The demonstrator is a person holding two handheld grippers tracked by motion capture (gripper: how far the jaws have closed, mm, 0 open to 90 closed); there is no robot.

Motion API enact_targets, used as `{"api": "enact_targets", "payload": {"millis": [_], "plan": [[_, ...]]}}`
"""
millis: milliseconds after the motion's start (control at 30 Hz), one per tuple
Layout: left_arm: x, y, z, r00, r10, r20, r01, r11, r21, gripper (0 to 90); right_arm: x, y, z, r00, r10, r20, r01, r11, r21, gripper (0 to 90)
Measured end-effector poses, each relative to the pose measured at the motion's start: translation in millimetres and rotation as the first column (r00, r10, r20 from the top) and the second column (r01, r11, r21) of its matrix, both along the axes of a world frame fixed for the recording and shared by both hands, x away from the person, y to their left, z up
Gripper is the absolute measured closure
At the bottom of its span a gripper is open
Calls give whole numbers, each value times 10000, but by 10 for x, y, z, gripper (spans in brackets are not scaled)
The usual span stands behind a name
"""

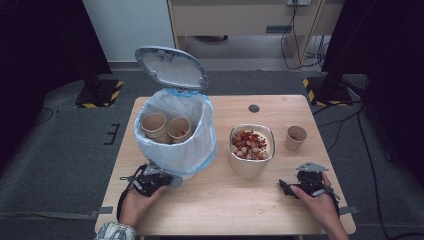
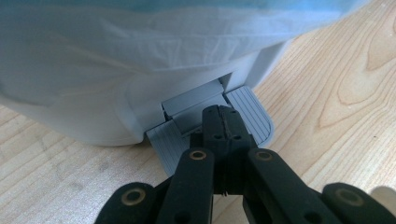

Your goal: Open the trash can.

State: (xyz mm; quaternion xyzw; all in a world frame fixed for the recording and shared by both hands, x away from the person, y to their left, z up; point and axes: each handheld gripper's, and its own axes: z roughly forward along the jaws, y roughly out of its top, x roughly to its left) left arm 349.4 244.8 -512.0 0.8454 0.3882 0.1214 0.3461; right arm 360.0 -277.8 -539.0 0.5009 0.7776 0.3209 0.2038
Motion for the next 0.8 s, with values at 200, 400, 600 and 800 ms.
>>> {"api": "enact_targets", "payload": {"millis": [200,400,600,800], "plan": [[2,3,-1,10000,-3,-22,3,10000,-35,900,0,1,1,10000,-3,-4,3,10000,-4,5],[4,7,-3,10000,2,-45,-3,9999,-102,900,8,-22,55,9994,-105,331,101,9999,107,64],[3,7,-3,10000,-7,-27,7,10000,-85,900,6,-41,112,9972,-546,516,529,9980,333,60],[3,9,-4,10000,-5,-33,5,9999,-109,900,21,-50,199,9913,-958,907,926,9950,381,55]]}}
